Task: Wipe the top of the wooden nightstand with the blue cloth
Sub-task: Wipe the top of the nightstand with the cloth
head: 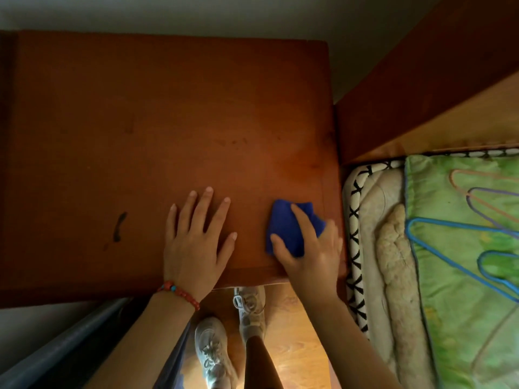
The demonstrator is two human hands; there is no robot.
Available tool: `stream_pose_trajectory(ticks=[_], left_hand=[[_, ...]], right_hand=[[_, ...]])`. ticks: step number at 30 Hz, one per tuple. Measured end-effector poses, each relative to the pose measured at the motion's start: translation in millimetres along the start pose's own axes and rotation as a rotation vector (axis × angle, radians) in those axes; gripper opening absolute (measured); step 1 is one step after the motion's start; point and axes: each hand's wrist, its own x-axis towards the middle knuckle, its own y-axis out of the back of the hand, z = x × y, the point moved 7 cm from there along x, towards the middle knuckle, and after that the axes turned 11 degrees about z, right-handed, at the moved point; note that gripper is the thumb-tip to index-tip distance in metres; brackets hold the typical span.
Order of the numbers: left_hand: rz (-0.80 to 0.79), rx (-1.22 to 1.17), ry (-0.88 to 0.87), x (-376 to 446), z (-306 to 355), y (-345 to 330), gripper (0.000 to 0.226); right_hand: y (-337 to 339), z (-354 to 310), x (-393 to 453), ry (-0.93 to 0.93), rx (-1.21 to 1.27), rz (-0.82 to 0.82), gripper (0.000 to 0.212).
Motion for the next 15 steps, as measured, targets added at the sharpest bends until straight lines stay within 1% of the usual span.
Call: stream_pose_trajectory(ticks=[2, 4, 7, 9, 13, 15], left_hand=[[0.004, 0.000, -0.005, 0, 1, 1, 0.056], [0.007, 0.002, -0.013, -1, 1, 1, 0.056], [0.028, -0.001, -0.023, -4, 0, 2, 0.056], [0.042, -0.008, -0.037, -10, 1, 4, 0.056], [0.051, -0.019, -0.046, -31, 1, 9, 0.055], [0.041, -0.025, -0.030, -42, 0, 9, 0.056]], right_hand=[[-2, 1, 3, 0.009, -0.018, -0.006, 0.052], [-9, -6, 27, 0.035, -0.048, 0.027, 0.050], [-23, -9, 52, 0.002, -0.053, 0.033, 0.051], [-19, -5, 38, -0.019, -0.050, 0.039, 0.053], [6, -1, -32, -0.002, -0.033, 0.038, 0.052], [7, -1, -39, -0.012, -0.027, 0.010, 0.051]])
